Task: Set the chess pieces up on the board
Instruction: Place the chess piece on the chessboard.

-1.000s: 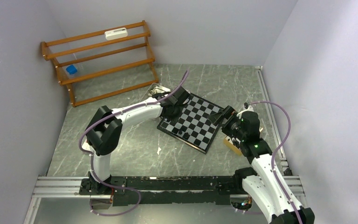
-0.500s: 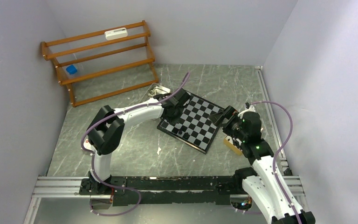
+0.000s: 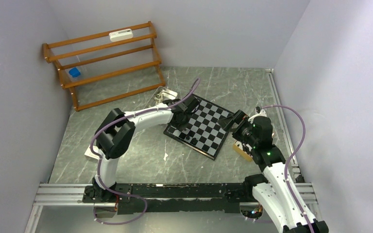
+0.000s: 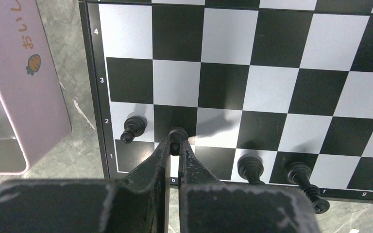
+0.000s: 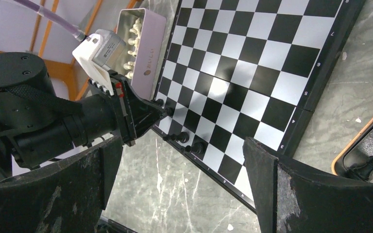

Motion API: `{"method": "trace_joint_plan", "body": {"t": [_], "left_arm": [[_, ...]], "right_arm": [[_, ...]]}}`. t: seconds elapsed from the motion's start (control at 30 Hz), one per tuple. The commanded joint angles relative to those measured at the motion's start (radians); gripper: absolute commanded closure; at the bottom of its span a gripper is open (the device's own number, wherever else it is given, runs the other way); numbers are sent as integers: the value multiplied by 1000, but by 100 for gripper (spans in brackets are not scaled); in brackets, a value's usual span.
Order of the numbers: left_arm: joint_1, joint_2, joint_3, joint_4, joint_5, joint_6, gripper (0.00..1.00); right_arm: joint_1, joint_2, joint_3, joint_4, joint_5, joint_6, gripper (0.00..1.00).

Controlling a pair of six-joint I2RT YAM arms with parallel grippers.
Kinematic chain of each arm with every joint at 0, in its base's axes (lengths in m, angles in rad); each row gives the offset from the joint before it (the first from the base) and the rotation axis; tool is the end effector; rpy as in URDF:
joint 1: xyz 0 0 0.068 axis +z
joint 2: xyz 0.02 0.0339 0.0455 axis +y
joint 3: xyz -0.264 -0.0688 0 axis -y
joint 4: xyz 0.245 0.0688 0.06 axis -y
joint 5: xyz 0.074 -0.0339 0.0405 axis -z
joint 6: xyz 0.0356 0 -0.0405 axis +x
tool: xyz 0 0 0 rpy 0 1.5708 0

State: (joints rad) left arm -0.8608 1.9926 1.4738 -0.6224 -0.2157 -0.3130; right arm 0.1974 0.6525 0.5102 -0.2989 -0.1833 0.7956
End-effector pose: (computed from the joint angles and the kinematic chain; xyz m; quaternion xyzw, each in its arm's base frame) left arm 0.2769 -0.3104 0.1861 0.2406 0.9413 -0.0298 0.2347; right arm 0.1555 0.0377 0.2519 0.2010 0.8182 0.3219 0.4318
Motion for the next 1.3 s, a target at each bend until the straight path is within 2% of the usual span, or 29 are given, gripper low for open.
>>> {"method": "trace_joint_plan", "body": {"t": [0.0, 0.8, 0.9, 1.03, 1.2, 1.27], "left_arm": [[-8, 6, 24, 3, -16, 14, 95], [-7, 46, 54, 1, -28, 23, 91], [-8, 37, 51, -5, -37, 14, 85], [-9, 5, 34, 5, -26, 8, 81], [-9, 8, 68, -24, -31, 11, 63], [-9, 4, 74, -24, -35, 13, 59]], "right_arm": [[4, 0, 21, 20, 1, -7, 0], [4, -13, 22, 6, 25, -22, 1], [4, -17, 15, 7, 29, -23, 1], [5, -15, 5, 22, 30, -22, 1], [4, -7, 9, 26, 27, -21, 1], [4, -5, 7, 31, 27, -21, 1]]}}
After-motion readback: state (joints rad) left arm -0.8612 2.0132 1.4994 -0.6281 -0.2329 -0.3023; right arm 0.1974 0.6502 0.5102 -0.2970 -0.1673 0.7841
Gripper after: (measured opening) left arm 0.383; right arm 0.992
